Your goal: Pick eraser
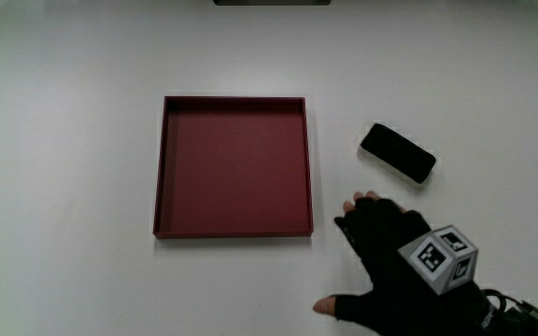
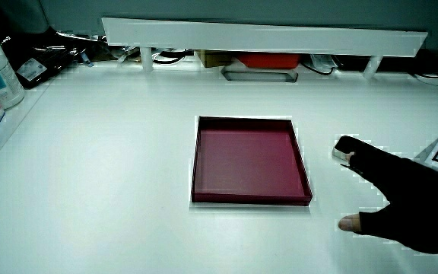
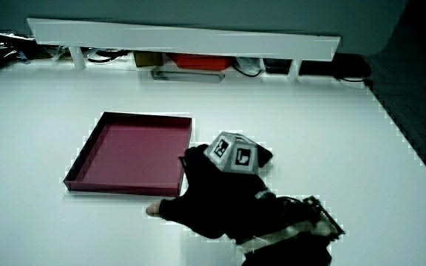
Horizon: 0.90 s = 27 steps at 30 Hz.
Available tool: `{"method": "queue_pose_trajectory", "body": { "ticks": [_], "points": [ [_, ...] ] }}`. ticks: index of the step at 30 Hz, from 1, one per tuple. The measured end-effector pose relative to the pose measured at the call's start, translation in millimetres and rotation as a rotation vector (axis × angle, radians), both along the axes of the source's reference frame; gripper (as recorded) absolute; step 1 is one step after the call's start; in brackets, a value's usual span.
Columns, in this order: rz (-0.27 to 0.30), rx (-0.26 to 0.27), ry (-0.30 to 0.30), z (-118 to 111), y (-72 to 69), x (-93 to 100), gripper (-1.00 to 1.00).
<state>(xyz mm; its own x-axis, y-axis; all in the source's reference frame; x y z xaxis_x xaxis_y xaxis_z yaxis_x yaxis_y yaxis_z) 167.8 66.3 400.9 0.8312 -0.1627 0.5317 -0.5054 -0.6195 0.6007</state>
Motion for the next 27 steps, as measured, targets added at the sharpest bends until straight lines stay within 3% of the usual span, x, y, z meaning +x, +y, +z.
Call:
{"method": "queue_pose_trajectory", "body": {
  "ticks": [1,2,3,4,5,9,14,15,16,17,18,21,22,25,27],
  "points": [
    [0.033,-0.016,-0.026,-2,-3.4,2.8,0.00],
    [0.027,0.030,0.008,1,-5.2,7.9,0.00],
    [0.051,0.016,-0.022,-1,-8.6,10.9,0.00],
    [0.061,0.054,0.013,4,-11.0,17.9,0.00],
    [0.066,0.085,0.011,-6,-16.9,17.3,0.00],
    [0.131,0.123,0.049,8,-32.5,38.3,0.00],
    [0.204,0.110,0.050,8,-52.6,48.4,0.00],
    [0.167,0.102,0.032,-2,-58.3,43.6,0.00],
    [0.211,0.045,0.033,1,-61.5,46.1,0.00],
    [0.236,0.095,0.033,16,-64.5,55.8,0.00],
    [0.209,0.113,0.040,16,-68.7,55.9,0.00],
    [0.279,0.114,0.048,21,-79.5,61.1,0.00],
    [0.283,0.123,0.072,27,-82.6,64.9,0.00],
    [0.322,0.102,0.045,32,-91.0,69.2,0.00],
    [0.348,0.093,0.059,42,-95.4,74.0,0.00]
  ]
}}
